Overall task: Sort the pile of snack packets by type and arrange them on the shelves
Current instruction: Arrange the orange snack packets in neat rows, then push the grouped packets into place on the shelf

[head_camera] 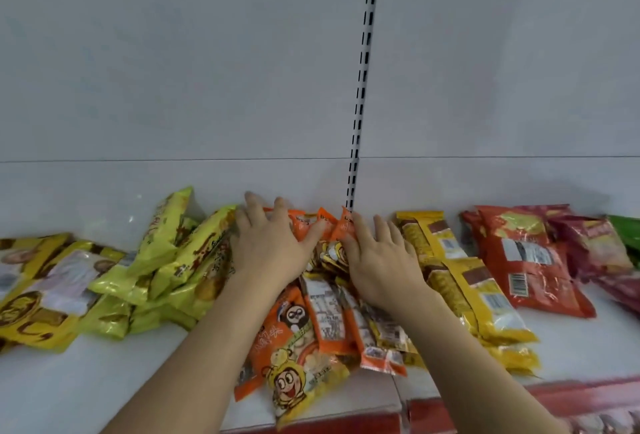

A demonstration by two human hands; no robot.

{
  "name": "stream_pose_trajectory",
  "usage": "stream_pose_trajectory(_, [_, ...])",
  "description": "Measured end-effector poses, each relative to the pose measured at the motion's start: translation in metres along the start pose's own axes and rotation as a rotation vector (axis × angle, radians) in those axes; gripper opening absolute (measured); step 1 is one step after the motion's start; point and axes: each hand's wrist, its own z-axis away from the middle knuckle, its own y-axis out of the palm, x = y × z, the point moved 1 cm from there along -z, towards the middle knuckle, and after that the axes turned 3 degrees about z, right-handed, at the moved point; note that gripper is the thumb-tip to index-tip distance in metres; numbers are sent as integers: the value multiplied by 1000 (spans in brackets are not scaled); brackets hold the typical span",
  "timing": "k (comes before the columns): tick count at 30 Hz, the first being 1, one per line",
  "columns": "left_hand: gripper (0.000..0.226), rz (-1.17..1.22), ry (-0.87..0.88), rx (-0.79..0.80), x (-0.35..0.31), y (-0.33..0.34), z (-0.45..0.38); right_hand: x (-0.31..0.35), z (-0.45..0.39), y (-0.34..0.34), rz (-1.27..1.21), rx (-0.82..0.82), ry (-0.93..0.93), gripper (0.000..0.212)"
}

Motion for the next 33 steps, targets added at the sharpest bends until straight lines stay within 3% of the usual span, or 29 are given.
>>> stream_pose_trajectory(5, [85, -46, 54, -92, -1, -7, 12, -5, 2, -8, -47, 24, -23, 72])
stream_pose_trajectory(13, [65, -30, 158, -220, 13, -22, 40, 9, 16, -14, -57, -22, -108, 70])
stream_pose_trajectory(21, [57, 137, 282, -336, 47, -54, 75, 66, 58, -29, -29, -194, -185, 64])
stream_pose_trajectory(33, [59, 159, 336, -427, 220, -128, 144, 239, 150, 4, 10, -188, -244, 70])
